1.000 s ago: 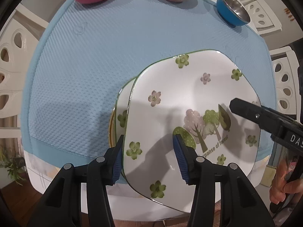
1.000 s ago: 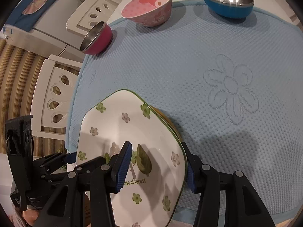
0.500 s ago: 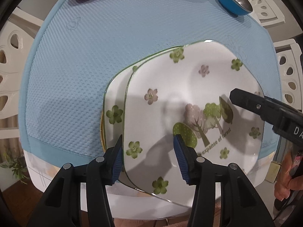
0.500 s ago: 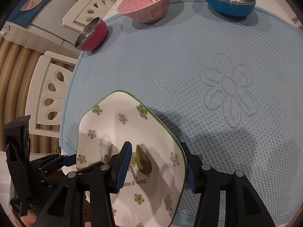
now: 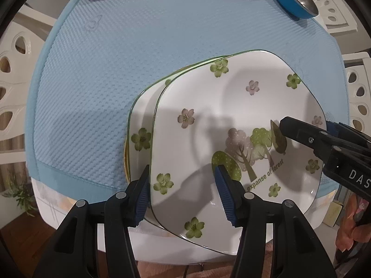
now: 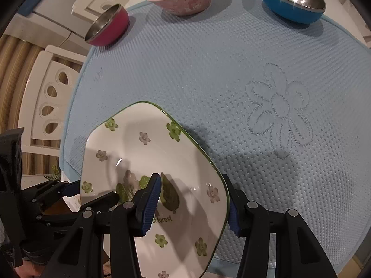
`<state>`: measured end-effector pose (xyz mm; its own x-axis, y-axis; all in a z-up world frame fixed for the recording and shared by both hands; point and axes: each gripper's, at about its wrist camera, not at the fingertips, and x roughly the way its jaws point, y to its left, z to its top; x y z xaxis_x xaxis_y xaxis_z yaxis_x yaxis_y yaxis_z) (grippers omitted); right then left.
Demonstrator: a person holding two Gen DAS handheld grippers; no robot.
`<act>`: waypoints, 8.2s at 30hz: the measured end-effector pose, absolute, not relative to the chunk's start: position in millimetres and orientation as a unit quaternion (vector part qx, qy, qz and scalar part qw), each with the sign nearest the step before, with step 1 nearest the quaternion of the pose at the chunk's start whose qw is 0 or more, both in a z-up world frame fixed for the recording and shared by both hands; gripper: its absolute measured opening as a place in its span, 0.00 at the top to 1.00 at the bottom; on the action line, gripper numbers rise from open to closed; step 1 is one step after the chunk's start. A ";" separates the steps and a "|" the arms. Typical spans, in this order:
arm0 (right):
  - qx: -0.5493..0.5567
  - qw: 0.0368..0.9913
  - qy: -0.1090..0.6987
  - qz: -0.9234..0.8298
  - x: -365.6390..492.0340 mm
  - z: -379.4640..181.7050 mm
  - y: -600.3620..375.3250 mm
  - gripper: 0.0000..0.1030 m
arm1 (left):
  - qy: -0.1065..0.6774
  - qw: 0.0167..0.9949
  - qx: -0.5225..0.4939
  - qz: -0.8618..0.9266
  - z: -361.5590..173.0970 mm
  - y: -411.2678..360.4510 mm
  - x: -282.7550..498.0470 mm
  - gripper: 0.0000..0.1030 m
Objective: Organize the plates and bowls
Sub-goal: 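Lower the forest plate onto the stacked plates with the left gripper, then open the left gripper and lift it away from the plate stack, then move the left tool to the rim of the red steel bowl, then close the left gripper on the red steel bowl rim, then carry the red steel bowl with the left gripper over the pink bowl, then lower the red steel bowl into the pink bowl with the left gripper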
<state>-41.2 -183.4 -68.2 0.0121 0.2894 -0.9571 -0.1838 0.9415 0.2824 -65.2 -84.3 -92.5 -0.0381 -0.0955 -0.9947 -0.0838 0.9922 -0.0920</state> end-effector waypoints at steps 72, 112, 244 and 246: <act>0.094 0.718 0.648 0.238 26.4 5.0 -129.1 0.48 | 0.677 0.718 -0.142 0.072 -1.6 39.1 52.7 0.40; 0.146 0.733 0.633 0.201 204.9 -77.9 0.8 0.48 | 0.635 0.756 -0.141 0.074 -73.0 104.1 206.9 0.43; 0.163 0.764 0.613 0.115 211.5 -36.9 -188.2 0.79 | 0.606 0.790 -0.087 -0.038 -38.7 -98.6 259.3 0.79; 0.162 0.762 0.616 0.116 212.1 -40.2 -187.8 0.79 | 0.607 0.789 -0.087 -0.038 -41.3 -97.5 260.6 0.79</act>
